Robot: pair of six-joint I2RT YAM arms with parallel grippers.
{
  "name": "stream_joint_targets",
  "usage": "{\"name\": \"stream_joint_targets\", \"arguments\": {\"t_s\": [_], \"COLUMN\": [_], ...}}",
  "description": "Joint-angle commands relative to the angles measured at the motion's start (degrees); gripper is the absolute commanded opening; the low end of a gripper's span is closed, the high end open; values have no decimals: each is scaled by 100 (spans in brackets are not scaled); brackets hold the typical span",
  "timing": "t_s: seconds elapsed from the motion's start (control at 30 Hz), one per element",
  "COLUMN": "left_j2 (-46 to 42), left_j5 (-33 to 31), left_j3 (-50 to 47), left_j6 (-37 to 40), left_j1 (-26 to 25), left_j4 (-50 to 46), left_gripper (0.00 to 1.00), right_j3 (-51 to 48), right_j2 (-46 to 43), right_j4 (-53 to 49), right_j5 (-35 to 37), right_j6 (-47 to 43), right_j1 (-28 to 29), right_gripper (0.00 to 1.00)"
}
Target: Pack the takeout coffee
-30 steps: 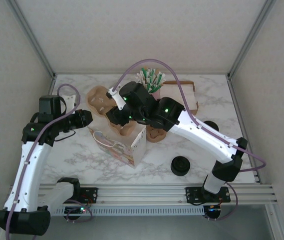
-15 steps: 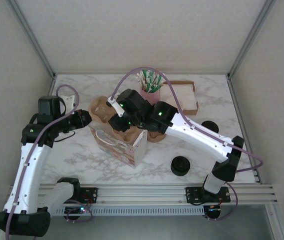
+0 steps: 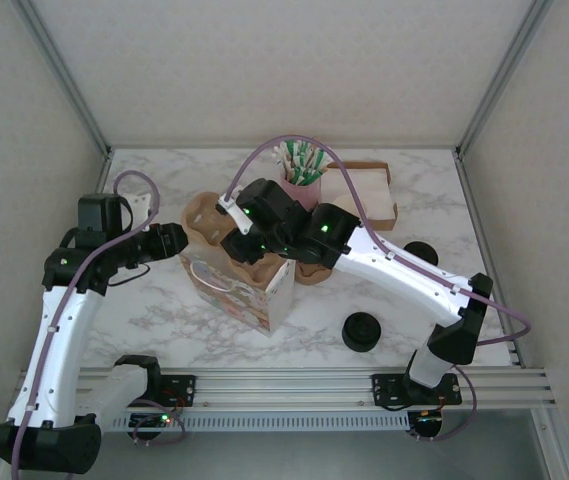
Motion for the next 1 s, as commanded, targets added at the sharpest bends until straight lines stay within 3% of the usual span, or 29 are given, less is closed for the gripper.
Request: {"name": "stream_joint_targets", "arguments": {"t_s": [0.0, 0.53, 0.97], "left_j2": [38, -208, -55], "left_j5": [71, 282, 133], "left_j3": [111, 27, -166], "left_j6": [182, 35, -54], "left_j1": [-54, -48, -51], "left_j4": [-217, 4, 126], "left_gripper": [41, 49, 40], "right_j3": [43, 34, -18], "right_j2": [-175, -158, -210], "right_j4": [88, -1, -23], "right_j5": [97, 139, 128], "right_j6": [-11, -33, -11], "right_j1": [40, 41, 43], "right_gripper": [35, 34, 34]}}
